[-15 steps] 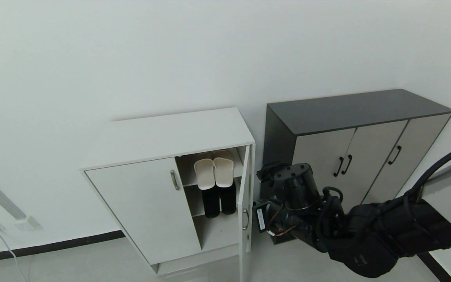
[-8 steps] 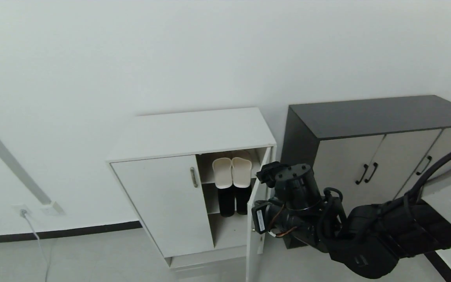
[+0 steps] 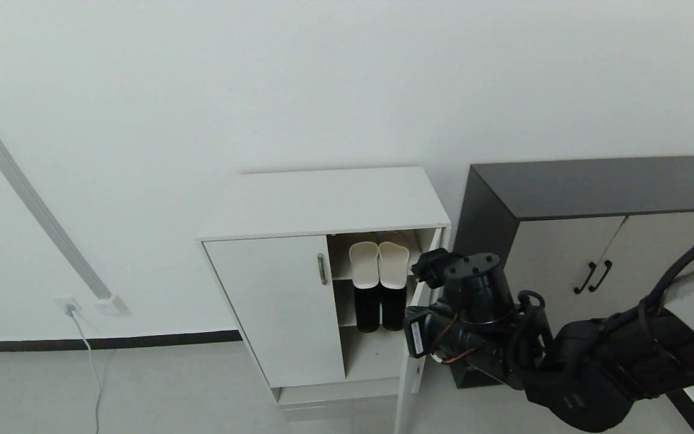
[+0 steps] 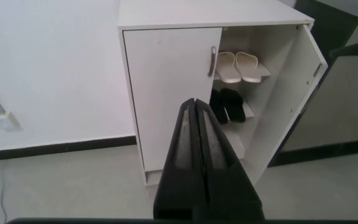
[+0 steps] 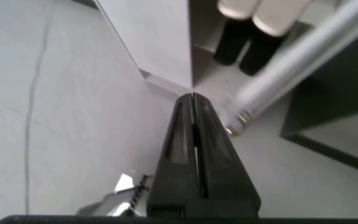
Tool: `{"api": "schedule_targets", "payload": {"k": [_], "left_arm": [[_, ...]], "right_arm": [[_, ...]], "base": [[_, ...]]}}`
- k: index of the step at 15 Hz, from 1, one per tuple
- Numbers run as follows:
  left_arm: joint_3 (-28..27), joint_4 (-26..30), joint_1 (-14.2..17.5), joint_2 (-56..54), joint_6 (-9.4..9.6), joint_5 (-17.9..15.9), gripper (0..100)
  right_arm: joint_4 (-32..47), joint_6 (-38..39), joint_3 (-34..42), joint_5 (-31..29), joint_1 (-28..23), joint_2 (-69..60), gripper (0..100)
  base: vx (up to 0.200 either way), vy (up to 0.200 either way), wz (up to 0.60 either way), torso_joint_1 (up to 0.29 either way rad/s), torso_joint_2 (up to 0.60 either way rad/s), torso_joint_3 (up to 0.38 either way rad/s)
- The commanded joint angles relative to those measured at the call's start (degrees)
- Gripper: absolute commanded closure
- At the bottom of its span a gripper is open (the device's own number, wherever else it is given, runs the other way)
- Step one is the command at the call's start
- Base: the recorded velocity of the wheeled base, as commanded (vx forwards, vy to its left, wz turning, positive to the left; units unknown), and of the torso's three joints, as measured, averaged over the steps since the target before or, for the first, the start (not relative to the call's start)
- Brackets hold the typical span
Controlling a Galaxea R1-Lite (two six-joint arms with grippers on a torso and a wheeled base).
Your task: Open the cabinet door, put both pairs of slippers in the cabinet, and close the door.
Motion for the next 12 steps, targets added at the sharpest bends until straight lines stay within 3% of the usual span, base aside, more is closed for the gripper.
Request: {"api": "schedule_targets", "payload": {"k": [1,2,8,12], "left_arm": [[0.0,0.0,0.0,0.0,0.01,0.0,100],[0.0,0.0,0.0,0.0,0.01,0.0,100],[0.0,0.0,0.0,0.0,-0.08,0.0,100],[0.0,0.0,0.0,0.0,-0.08,0.0,100]], "right_arm": [[-0.3,-0.2,3.3,0.0,-1.0,-2.6,100],[-0.3,-0.6,5.2,0.0,-1.4,-4.2,100],[-1.5,-1.9,15.9,0.2,-2.6,-8.7,100],[-6.2,-1.9,21.9,0.1,-2.5,-7.4,100]], "base": [[0.000,0.000,0.00,0.000,0.00,0.000],[0.000,0.000,0.00,0.000,0.00,0.000],[0.200,0.000,0.00,-0.001,0.00,0.004],[0.000,0.000,0.00,0.000,0.00,0.000]]}}
